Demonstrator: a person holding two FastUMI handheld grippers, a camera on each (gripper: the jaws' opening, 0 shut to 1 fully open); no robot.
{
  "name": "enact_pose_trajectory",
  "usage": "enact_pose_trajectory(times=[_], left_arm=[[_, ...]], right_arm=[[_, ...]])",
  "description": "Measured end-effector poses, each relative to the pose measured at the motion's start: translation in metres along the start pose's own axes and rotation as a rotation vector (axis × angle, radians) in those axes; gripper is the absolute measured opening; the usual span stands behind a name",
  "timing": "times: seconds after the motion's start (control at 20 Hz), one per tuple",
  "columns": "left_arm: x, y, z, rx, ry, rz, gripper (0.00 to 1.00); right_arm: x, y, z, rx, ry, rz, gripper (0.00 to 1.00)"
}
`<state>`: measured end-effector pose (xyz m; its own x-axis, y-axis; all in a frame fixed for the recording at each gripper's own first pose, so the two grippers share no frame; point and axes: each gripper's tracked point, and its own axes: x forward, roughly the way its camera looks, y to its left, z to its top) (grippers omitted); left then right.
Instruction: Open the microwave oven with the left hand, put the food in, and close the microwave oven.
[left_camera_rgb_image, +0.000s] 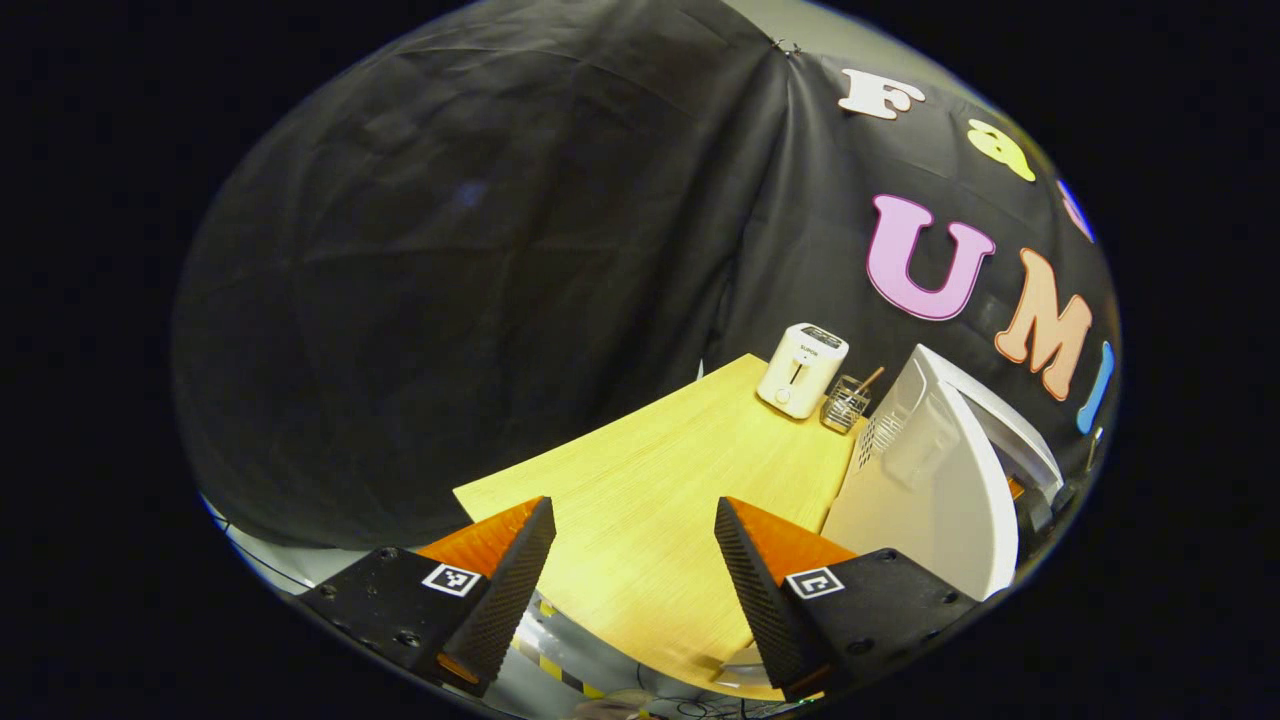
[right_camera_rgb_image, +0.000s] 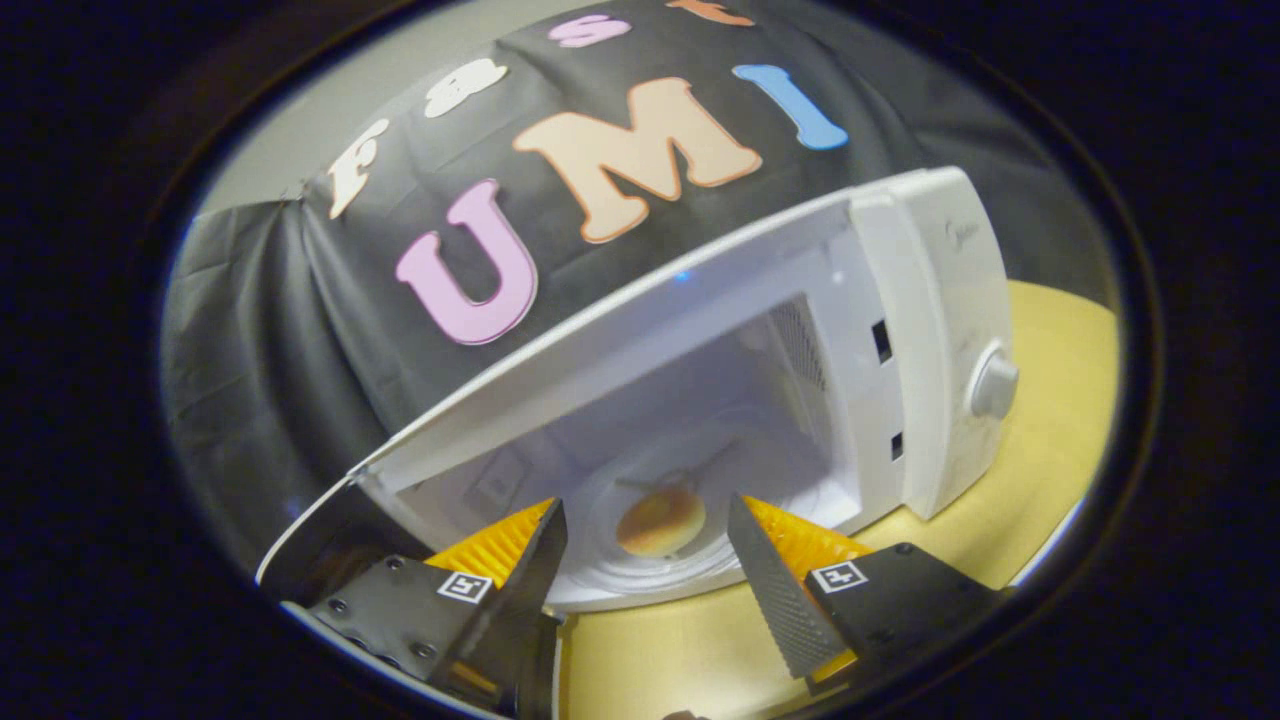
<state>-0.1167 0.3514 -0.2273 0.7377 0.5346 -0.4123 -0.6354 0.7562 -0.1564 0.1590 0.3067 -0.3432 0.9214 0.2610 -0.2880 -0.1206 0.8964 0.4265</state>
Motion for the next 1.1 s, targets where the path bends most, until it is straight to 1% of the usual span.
enact_pose_trajectory(times=[0.15,0.25,0.35,0.4,0.45,0.5,0.55,0.6,0.65,0.7,0.75,0.8,0.85,0.9,0.95,1.0,1.05,1.1], left_arm=[[-0.004,-0.01,0.005,0.019,-0.02,-0.051,0.93],[-0.003,-0.014,0.008,0.041,-0.031,-0.072,0.9],[-0.003,-0.017,0.011,0.052,-0.047,-0.09,0.82],[-0.003,-0.02,0.014,0.052,-0.053,-0.103,0.76],[-0.003,-0.025,0.015,0.051,-0.054,-0.123,0.79],[-0.002,-0.029,0.016,0.05,-0.057,-0.142,0.7],[-0.001,-0.033,0.017,0.053,-0.061,-0.158,0.67],[0.001,-0.036,0.016,0.059,-0.062,-0.17,0.62],[0.004,-0.038,0.016,0.067,-0.06,-0.178,0.58],[0.005,-0.043,0.016,0.074,-0.059,-0.193,0.58],[0.005,-0.048,0.016,0.085,-0.059,-0.212,0.48],[0.006,-0.052,0.014,0.1,-0.057,-0.229,0.39],[0.008,-0.054,0.012,0.123,-0.053,-0.233,0.25],[0.013,-0.051,0.01,0.155,-0.05,-0.218,0.1],[0.016,-0.048,0.01,0.189,-0.051,-0.2,0.19],[0.016,-0.047,0.01,0.215,-0.051,-0.193,0.01],[0.014,-0.052,0.009,0.229,-0.049,-0.213,0.01],[0.011,-0.06,0.007,0.24,-0.046,-0.249,0.01]], right_arm=[[-0.041,0.0,0.022,-0.143,-0.017,0.043,0.91],[-0.066,0.001,0.036,-0.206,-0.032,0.061,0.91],[-0.092,0.0,0.052,-0.245,-0.052,0.062,0.91],[-0.104,-0.001,0.061,-0.253,-0.063,0.057,0.91],[-0.113,-0.004,0.068,-0.26,-0.07,0.049,0.91],[-0.123,-0.008,0.074,-0.269,-0.077,0.039,0.91],[-0.131,-0.013,0.08,-0.279,-0.082,0.023,0.91],[-0.139,-0.02,0.087,-0.289,-0.085,0.007,0.91],[-0.146,-0.026,0.093,-0.3,-0.087,-0.01,0.91],[-0.153,-0.033,0.101,-0.313,-0.095,-0.031,0.91],[-0.158,-0.042,0.108,-0.33,-0.102,-0.056,0.91],[-0.164,-0.05,0.115,-0.344,-0.109,-0.079,0.91],[-0.168,-0.057,0.122,-0.353,-0.115,-0.1,0.91],[-0.173,-0.063,0.128,-0.355,-0.123,-0.113,0.91],[-0.177,-0.067,0.133,-0.354,-0.129,-0.125,0.99],[-0.179,-0.071,0.137,-0.352,-0.134,-0.136,0.91],[-0.18,-0.075,0.14,-0.349,-0.135,-0.147,0.91],[-0.181,-0.079,0.142,-0.347,-0.136,-0.154,0.91]])
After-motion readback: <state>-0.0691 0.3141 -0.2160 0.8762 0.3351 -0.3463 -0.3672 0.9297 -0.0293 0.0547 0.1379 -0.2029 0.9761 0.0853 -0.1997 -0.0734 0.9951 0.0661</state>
